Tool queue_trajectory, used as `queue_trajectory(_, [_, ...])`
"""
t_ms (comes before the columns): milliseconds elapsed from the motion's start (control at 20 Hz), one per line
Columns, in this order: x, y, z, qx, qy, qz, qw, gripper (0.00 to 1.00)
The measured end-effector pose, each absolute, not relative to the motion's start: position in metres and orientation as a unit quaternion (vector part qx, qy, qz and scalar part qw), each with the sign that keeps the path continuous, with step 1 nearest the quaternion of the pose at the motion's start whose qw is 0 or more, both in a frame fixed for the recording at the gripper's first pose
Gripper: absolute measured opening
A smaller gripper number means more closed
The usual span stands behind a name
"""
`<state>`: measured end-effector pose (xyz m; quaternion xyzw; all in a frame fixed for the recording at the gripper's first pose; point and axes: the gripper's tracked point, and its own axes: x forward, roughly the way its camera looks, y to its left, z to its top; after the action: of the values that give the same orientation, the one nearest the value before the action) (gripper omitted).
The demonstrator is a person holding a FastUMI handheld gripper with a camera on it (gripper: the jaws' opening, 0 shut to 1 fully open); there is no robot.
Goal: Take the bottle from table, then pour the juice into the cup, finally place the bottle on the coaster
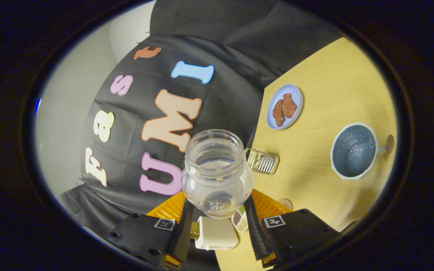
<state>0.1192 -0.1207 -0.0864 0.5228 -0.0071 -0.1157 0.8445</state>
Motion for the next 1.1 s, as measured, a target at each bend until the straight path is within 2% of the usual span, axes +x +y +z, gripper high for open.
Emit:
queue_trajectory(350, [0.121,-0.09,-0.123,0.356,0.113,-0.125,0.919,0.7])
queue_trajectory(1100, [0.158,-0.077,-0.134,0.138,0.177,-0.144,0.964,0.7])
